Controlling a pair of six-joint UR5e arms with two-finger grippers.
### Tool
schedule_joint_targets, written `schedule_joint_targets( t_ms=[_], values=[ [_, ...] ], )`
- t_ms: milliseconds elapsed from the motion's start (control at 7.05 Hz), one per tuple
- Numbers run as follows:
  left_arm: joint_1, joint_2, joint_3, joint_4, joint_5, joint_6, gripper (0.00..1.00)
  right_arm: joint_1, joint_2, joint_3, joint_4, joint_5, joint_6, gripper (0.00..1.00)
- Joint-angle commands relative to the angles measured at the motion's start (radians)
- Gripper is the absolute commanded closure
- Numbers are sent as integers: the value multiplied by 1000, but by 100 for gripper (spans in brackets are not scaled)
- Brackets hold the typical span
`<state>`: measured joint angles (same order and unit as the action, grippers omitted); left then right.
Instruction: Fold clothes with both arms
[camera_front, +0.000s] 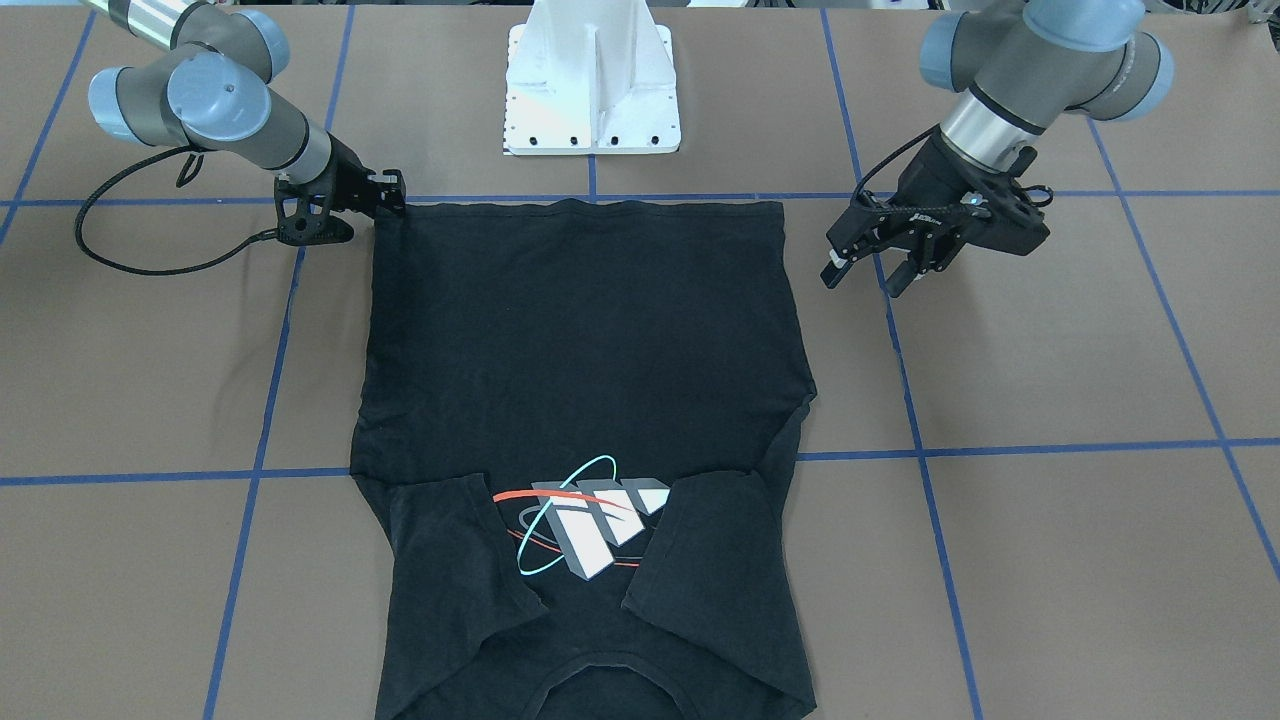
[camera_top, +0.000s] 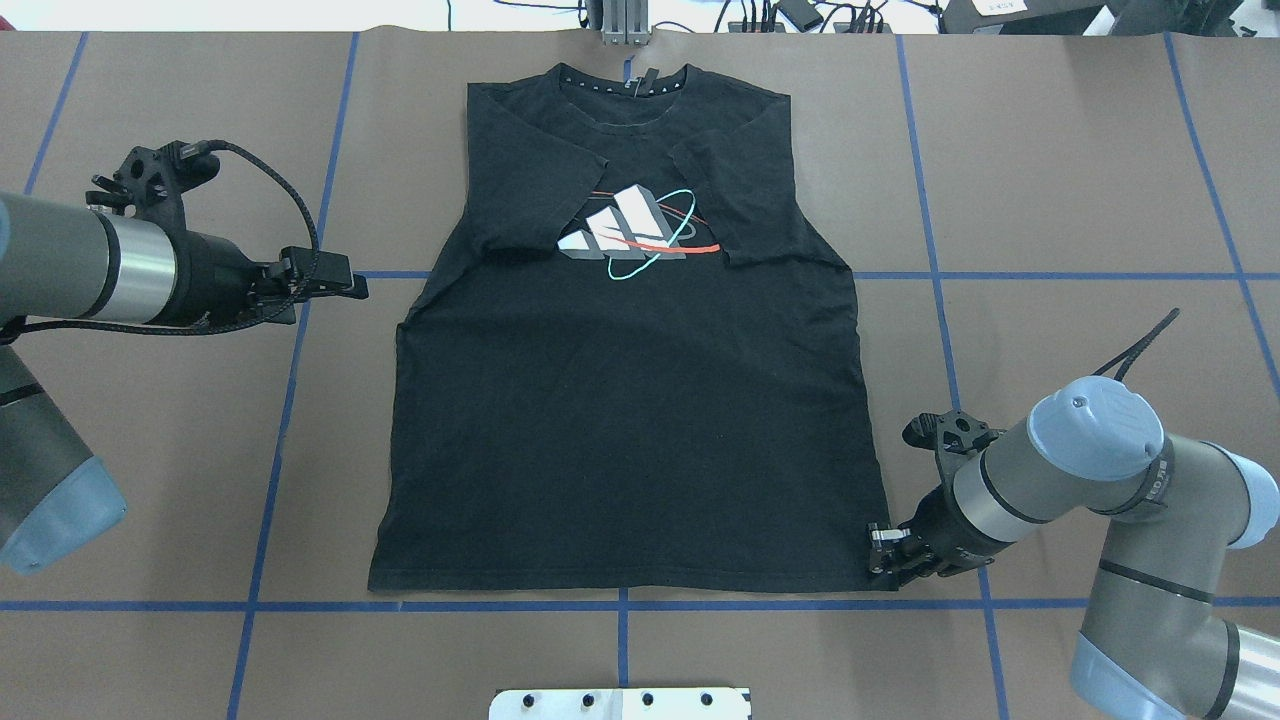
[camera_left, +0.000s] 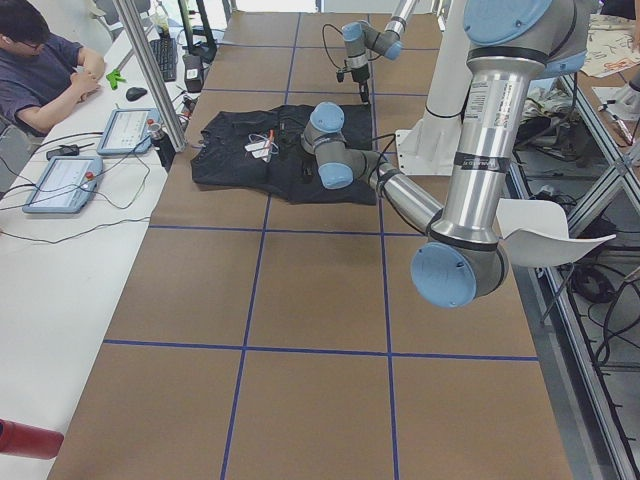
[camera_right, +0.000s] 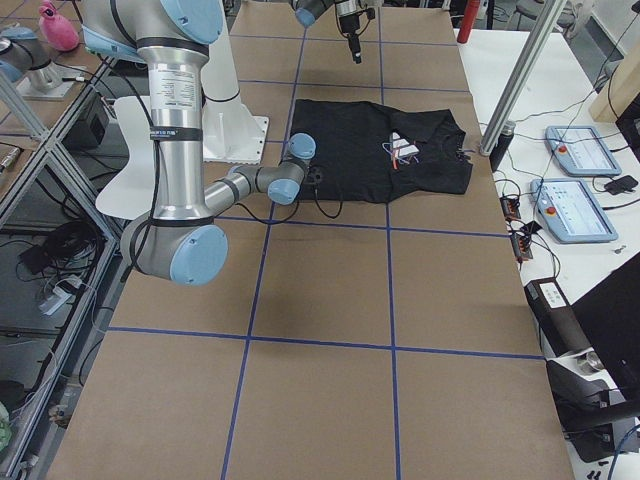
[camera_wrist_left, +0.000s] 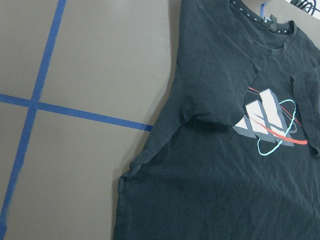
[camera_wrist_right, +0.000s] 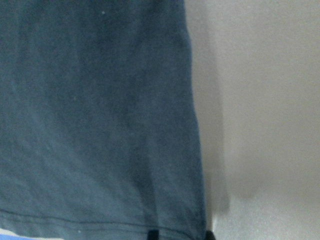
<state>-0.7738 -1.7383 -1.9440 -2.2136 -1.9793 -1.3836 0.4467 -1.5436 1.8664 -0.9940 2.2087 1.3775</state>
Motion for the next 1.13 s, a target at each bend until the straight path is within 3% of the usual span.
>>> schedule_joint_targets(
  t_ms=[0, 284, 993],
  values=[
    [1, 0, 2, 0, 0, 0, 1, 4, -3, 2, 0, 3, 0, 75],
    [1, -1, 2, 2, 0, 0, 1, 4, -6, 0, 0, 3, 0, 80],
    [1, 0, 0, 2, 0, 0, 1, -16, -6, -4, -1, -1, 0, 70]
  ],
)
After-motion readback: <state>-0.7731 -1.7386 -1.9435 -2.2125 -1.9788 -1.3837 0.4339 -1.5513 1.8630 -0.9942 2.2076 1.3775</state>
